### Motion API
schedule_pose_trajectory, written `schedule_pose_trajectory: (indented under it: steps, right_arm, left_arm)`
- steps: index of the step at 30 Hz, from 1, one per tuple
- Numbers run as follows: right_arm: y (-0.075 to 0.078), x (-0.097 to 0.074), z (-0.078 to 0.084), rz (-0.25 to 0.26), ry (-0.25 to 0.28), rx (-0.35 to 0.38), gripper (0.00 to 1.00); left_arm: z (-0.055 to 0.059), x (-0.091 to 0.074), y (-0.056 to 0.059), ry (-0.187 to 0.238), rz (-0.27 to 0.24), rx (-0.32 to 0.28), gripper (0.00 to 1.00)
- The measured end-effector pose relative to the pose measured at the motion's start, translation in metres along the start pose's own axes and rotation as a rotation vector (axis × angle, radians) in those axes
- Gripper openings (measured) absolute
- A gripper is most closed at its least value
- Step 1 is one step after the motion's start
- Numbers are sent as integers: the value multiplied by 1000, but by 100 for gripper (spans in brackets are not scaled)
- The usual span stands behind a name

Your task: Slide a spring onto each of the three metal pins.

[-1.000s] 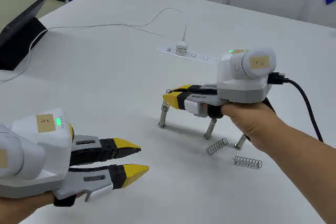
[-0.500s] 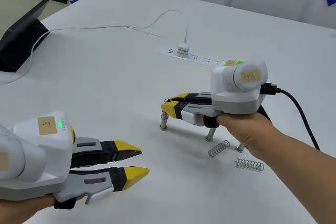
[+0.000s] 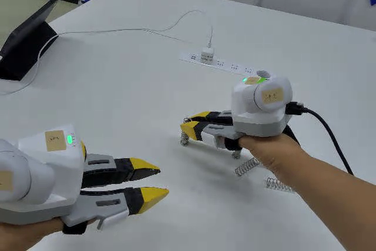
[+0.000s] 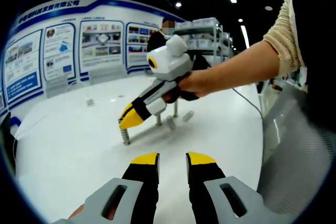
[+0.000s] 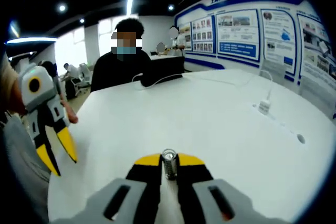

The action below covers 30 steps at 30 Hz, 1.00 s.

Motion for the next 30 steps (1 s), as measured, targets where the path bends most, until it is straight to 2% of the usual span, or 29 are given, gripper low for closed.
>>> schedule_pose_trajectory:
  steps: [9,18,26,30]
  right_arm:
    - [0,4,6,7,-27,-21,12]
    - [1,4,6,14,-23,-20,13]
    - [1,-4,5,20,-18,-30,17]
    - [2,-13,2,27,-7,-32,19]
  left_arm:
    - [0,0,-1,-1,-4,-2,21]
    - [-1,1,-2,-1,-6,0,21]
    - [-2,4,-1,-1,2,6,21]
    - [-3,4,-1,0,5,8,21]
Point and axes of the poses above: the centre of the closed fingertips' face, and the gripper's own axes: x roughly forward along the fingers, y roughly to its right, z roughly out of its underside, the point moved 10 cm from there along -x, roughly backward along the fingers, and after that the axes turned 6 degrees about y, right-handed, at the moved point
